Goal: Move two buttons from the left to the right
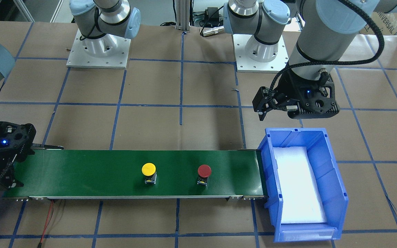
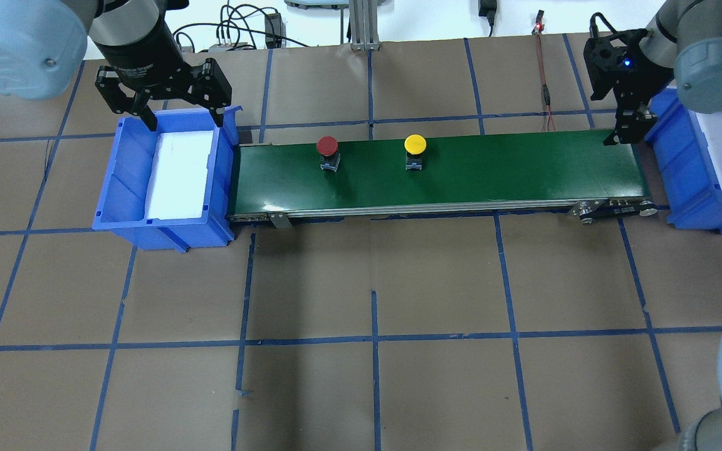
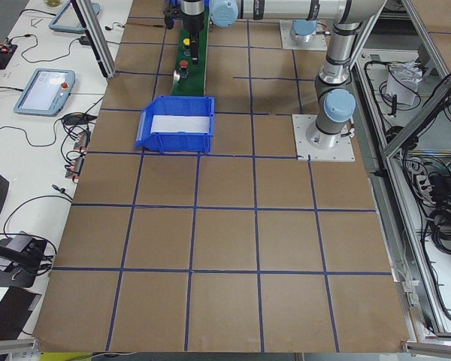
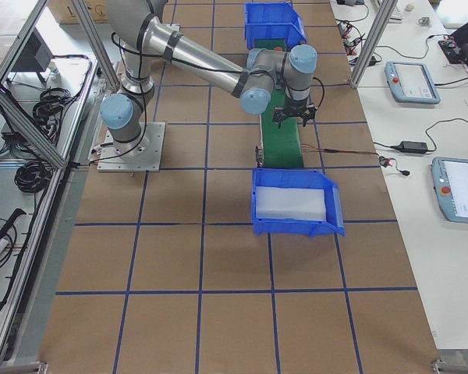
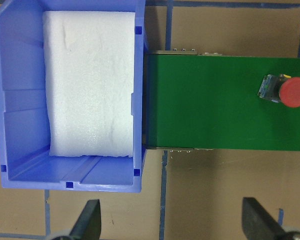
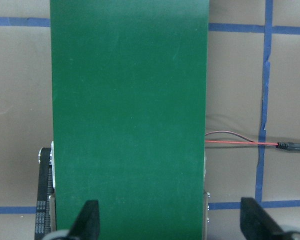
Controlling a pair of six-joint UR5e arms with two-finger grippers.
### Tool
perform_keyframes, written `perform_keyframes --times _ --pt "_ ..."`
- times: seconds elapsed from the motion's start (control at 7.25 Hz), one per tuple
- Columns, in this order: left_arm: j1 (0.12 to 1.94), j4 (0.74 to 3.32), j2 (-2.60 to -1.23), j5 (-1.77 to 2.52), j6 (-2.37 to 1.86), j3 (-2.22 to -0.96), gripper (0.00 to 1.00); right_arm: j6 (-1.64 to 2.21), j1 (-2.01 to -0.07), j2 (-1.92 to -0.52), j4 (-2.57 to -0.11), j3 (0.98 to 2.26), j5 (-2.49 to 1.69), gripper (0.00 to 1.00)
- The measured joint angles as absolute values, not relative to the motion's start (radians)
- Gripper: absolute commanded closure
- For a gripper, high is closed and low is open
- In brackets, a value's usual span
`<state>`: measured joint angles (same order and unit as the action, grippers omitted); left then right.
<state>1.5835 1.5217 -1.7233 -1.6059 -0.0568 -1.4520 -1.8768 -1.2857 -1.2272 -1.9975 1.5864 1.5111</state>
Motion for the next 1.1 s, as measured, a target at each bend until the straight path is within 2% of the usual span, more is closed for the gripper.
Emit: perform_keyframes --times 1.1 --pt "1.584 1.522 -1.723 -1.605 -0.057 -1.454 0.00 -1.885 -1.304 -1.203 -2.001 1.592 1.524 0.00"
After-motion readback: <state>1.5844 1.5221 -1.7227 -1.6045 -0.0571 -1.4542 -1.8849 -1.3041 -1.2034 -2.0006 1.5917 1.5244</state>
